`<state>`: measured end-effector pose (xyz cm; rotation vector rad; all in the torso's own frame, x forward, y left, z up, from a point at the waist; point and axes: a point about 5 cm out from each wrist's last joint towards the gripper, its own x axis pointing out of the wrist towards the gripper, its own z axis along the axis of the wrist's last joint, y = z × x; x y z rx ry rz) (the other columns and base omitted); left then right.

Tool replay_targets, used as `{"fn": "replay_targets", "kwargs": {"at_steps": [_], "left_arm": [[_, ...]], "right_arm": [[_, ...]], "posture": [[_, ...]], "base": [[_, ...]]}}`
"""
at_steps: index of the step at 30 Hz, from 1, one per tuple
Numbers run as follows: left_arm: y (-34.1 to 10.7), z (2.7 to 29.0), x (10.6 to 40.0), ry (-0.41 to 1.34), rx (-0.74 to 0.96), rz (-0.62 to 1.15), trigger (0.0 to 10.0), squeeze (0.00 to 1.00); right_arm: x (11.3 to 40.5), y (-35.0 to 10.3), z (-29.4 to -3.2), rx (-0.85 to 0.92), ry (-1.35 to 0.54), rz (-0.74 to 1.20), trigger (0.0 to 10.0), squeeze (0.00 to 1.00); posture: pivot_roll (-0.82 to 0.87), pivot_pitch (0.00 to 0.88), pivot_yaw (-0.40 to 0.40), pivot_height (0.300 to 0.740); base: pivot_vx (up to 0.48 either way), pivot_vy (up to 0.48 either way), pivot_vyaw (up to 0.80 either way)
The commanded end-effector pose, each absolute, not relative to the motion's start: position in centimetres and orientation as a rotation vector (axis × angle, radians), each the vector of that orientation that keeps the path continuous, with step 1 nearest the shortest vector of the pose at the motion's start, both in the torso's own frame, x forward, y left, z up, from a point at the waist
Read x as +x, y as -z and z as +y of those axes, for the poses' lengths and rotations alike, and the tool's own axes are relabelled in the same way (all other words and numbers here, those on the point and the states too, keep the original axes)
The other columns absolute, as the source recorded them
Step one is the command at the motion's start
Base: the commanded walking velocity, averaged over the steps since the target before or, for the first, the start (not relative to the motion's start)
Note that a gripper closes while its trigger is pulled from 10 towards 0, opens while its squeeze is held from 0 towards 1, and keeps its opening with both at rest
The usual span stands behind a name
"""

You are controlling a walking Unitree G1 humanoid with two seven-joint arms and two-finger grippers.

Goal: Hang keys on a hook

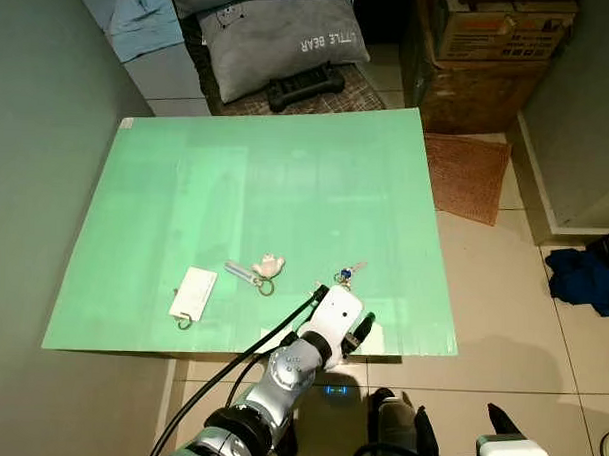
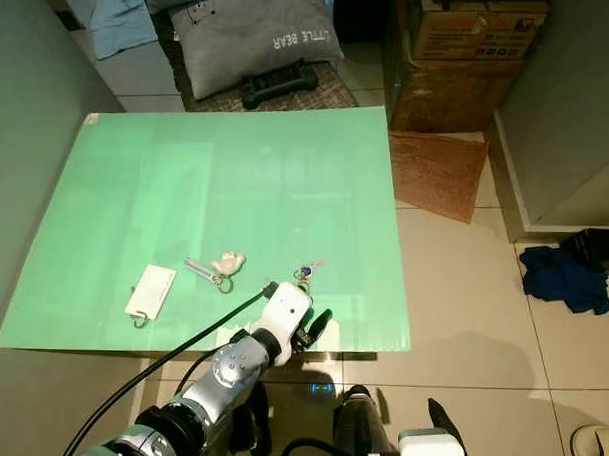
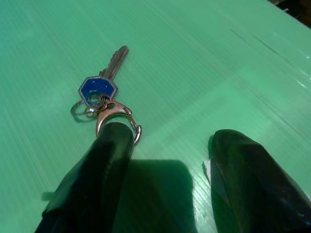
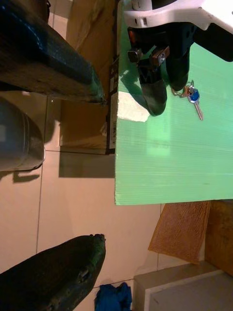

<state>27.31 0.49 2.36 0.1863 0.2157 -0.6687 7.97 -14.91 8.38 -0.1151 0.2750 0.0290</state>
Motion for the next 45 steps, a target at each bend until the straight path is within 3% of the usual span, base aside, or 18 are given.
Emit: {"fn": "replay_targets", "kwargs": {"at_steps": [1, 27, 39, 45], "left_arm": [[-1.3, 0.8, 26.5, 0.698, 0.18, 0.281, 0.0, 0.0], [-0.9, 2.3, 27.0, 0.688, 0.279, 0.374, 0.0, 0.0], [-1.2, 1.6, 26.8, 0.715, 0.308, 0.361, 0.0, 0.0], [-2.4, 1.4, 27.4, 0.71, 0.345, 0.26, 0.0, 0.0]], "right_arm": [[7.6, -7.9, -14.8, -0.106, -0.028, 0.308, 10.0, 0.0], [8.1, -7.4, -14.8, -0.111, -0.034, 0.311, 10.0, 0.0], [8.1, -7.3, -14.9, -0.116, -0.027, 0.312, 10.0, 0.0], [8.1, -7.3, -15.0, -0.122, -0.03, 0.314, 10.0, 0.0]], "posture": [[-0.34, 0.35, 0.137, 0.74], [-0.33, 0.341, 0.142, 0.74], [-0.34, 0.343, 0.141, 0.74], [-0.34, 0.339, 0.135, 0.74]], "base": [[0.0, 0.0, 0.0], [0.0, 0.0, 0.0], [0.0, 0.0, 0.0], [0.0, 0.0, 0.0]]}}
